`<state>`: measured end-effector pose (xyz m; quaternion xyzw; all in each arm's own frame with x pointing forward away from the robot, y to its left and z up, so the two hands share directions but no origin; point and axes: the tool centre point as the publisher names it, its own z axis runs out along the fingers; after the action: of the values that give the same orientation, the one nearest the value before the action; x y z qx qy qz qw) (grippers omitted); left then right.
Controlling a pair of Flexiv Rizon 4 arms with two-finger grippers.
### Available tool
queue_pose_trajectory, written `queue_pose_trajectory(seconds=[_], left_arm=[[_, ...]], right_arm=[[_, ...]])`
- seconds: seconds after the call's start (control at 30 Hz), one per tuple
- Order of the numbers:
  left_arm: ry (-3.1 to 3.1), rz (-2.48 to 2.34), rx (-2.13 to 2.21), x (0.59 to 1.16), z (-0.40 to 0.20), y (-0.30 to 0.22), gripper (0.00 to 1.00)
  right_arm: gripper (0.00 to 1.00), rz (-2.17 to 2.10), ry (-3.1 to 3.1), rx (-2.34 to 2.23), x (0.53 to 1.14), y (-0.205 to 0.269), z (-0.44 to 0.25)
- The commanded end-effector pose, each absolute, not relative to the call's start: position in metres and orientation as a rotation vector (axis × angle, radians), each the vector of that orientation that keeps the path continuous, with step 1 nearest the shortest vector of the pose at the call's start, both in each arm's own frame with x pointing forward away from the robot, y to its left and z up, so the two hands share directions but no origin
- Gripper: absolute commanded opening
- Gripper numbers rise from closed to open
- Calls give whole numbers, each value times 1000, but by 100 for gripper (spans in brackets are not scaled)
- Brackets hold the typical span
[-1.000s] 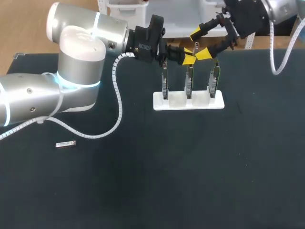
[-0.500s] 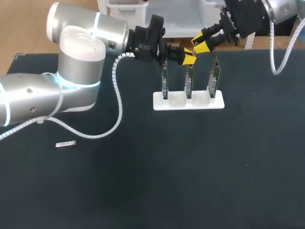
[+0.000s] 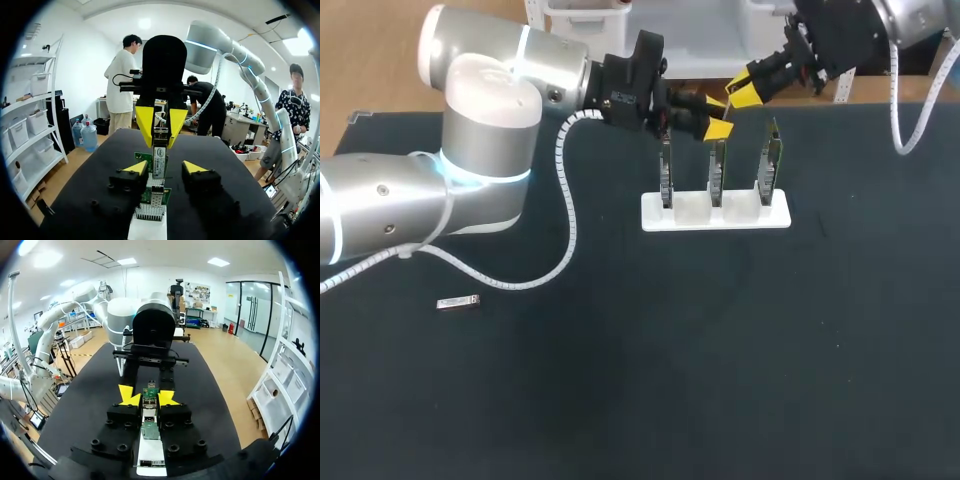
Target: Pick up the optical module with the left hand, and insert it into the network port with the right hand.
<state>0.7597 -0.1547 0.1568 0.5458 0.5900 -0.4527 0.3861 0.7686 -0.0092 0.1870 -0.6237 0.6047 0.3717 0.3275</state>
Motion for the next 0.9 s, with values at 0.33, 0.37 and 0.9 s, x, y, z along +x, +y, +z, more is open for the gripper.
queue_pose_trajectory(seconds=[0.33,0.37,0.9], left_arm=[[1507,-1113,1407,763,159,-148,100],[1510,-1092,1424,763,160,-147,100],[1552,-757,1603,755,171,-119,100]], right_arm=[[0,971,1574,-1642,770,-7,188],[0,970,1573,-1641,771,-7,188],[0,976,1577,-1637,770,-10,186]])
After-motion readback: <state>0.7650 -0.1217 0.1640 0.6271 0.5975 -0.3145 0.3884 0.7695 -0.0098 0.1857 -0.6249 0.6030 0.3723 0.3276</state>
